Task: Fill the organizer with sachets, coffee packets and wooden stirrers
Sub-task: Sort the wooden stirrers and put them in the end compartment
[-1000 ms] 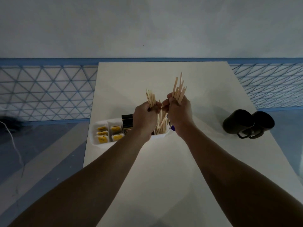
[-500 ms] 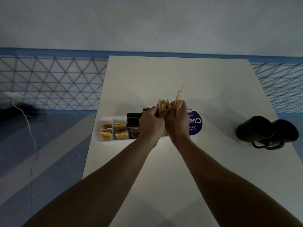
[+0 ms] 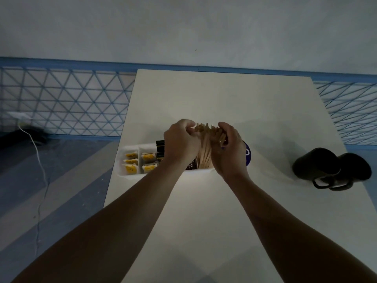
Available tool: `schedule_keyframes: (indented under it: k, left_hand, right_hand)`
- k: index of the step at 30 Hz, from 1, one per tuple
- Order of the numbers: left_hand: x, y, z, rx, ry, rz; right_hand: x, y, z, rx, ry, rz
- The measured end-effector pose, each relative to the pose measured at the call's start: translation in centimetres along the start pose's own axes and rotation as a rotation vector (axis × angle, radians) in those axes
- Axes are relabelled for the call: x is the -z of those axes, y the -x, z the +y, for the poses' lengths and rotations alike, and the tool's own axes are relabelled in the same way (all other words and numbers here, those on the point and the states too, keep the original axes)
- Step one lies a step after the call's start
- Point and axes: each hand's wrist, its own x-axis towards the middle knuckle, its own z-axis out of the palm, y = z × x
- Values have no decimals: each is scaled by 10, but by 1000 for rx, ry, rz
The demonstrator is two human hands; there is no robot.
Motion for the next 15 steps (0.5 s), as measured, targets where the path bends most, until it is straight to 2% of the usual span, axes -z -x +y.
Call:
schedule_keyframes:
  k: [7, 15]
  left_hand:
    - [3, -10, 7, 85, -96, -241]
    - [-5, -16, 10, 115, -152, -331]
  right_hand:
    - [17, -3, 16, -22, -7, 30]
    - [24, -3, 31, -83, -25, -12]
